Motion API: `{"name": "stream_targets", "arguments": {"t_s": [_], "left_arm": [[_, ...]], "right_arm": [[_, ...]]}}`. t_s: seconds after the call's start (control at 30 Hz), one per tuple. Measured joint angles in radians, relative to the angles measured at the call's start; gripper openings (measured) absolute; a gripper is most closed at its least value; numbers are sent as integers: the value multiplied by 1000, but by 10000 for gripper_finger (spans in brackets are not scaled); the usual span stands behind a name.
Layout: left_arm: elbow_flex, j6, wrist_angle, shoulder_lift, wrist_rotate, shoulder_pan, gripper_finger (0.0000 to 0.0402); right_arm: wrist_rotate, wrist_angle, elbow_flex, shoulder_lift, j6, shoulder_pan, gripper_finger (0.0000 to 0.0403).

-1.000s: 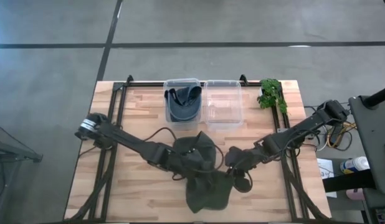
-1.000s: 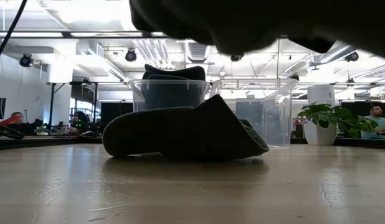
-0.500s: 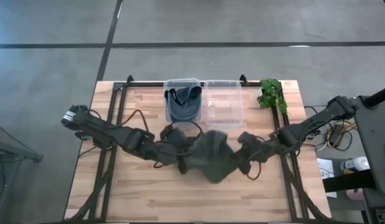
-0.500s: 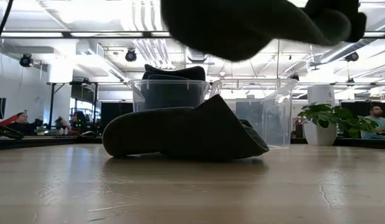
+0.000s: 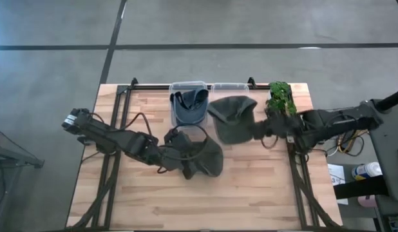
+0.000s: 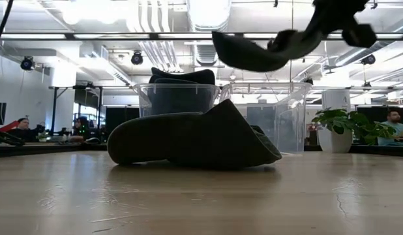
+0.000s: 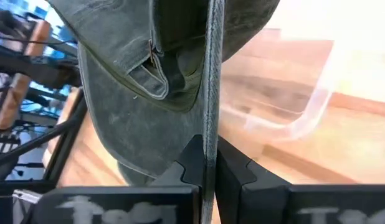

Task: Pick & Place hat
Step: Put the bottom black cap into the right transparent bin

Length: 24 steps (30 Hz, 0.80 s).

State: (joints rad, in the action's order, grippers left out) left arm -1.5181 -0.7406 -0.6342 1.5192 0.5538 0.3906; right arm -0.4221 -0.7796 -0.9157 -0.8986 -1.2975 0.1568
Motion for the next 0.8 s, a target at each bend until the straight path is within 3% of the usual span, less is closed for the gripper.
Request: {"name": "stream_targets", "arguments": {"t_s": [0.17, 0.33, 0.47, 0.8], "left_arm": [[0, -5, 1, 0, 7, -5, 133], [0, -74, 1, 0, 7, -7, 133], [0, -86, 1, 0, 6, -7, 133], [0, -160, 2, 0, -20, -11, 133]], "right_arm": [[163, 3, 5, -23, 106, -260, 13], [403, 9, 5, -76, 193, -466, 13], [513, 16, 5, -131, 228, -528, 13], [543, 2, 3, -177, 113, -561, 13]]}}
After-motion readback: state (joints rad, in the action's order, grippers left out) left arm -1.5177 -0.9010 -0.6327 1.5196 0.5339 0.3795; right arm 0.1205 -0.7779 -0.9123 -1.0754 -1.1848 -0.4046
